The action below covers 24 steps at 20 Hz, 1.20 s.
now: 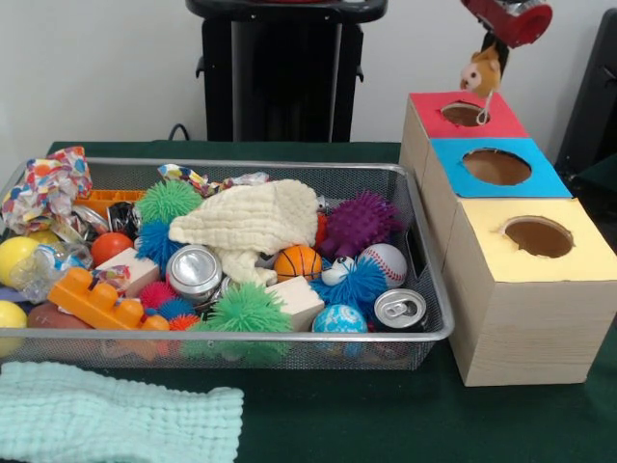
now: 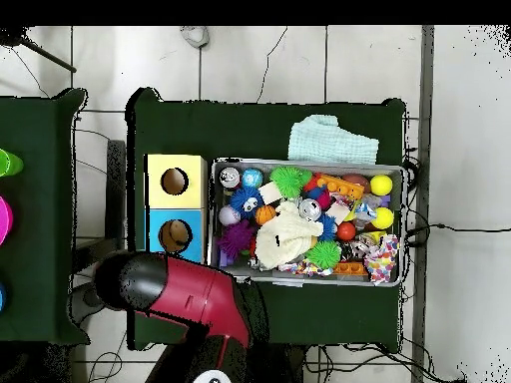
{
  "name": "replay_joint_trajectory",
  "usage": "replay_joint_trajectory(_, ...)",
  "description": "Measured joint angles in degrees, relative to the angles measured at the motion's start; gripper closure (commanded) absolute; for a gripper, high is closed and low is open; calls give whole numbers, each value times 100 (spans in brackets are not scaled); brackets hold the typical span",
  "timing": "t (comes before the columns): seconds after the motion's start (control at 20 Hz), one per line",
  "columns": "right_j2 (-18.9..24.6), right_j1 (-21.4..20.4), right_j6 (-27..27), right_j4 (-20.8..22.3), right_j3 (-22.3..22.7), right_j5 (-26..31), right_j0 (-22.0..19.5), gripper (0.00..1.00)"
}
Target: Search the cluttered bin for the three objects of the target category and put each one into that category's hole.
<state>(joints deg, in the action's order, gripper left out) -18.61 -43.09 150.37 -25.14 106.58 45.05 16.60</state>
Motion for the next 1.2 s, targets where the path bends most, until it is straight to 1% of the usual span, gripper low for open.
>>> replay_joint_trajectory(0.2,-37,2,0,2,236,-235,-22,100)
replay_joint_trajectory(0.45,-52,1,0,0,414,-395,11,100)
replay_joint_trajectory(0.75,-51,3,0,-1,665,-536,187,100)
replay_joint_trajectory(1.05,-47,1,0,-9,896,-735,251,100)
replay_joint_trajectory(1.2,-12,-1,0,-81,1066,-886,241,100)
